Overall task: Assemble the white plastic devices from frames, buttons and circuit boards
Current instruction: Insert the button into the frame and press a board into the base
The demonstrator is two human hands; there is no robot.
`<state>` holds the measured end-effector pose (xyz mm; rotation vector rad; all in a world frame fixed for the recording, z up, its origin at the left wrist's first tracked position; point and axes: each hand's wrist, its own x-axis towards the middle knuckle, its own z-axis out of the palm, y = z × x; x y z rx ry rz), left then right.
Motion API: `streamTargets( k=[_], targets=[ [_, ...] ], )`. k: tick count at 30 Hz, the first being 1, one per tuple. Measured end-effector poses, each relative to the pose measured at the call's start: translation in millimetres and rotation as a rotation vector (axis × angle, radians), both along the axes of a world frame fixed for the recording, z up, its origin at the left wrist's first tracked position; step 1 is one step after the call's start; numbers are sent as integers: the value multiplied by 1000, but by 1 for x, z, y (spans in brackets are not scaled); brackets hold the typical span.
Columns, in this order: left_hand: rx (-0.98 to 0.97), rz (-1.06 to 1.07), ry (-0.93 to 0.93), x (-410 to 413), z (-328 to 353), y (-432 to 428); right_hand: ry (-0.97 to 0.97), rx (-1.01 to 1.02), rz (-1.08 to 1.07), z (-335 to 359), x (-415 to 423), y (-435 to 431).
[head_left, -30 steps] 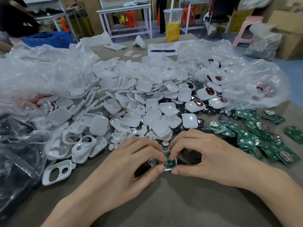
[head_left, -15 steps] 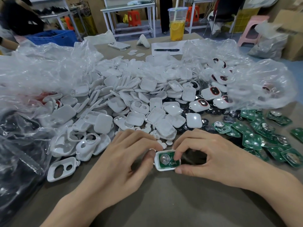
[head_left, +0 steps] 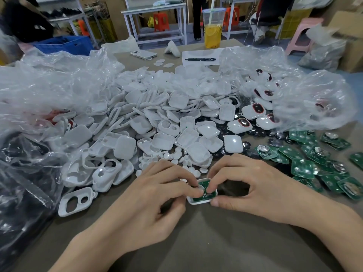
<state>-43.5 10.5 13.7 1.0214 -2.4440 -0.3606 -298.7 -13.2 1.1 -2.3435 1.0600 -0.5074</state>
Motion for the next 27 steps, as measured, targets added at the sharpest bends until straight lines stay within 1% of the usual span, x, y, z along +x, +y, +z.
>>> streamTargets(
  k=[7, 10, 12, 15, 19, 23, 27],
  targets=[
    [-8, 5, -15, -1, -2, 0, -6, -19, -11, 0, 1, 1],
    [-22, 30, 16, 0, -3, 1, -6, -45, -18, 1, 2, 3],
    [-34, 104, 58, 3, -3, -1, -6, -48, -23, 1, 3, 3],
    [-98, 281, 127, 10, -3, -8, 9, -42, -30, 0, 2, 3],
    [-197, 448, 162, 17, -4, -15, 10, -62, -35, -2, 2, 4],
    [-175, 524, 157, 19, -7, -19, -5, -63, -41, -3, 2, 5],
    [-161, 565, 104, 21, -11, -21, -26, -52, -85, -1, 1, 8]
  ],
)
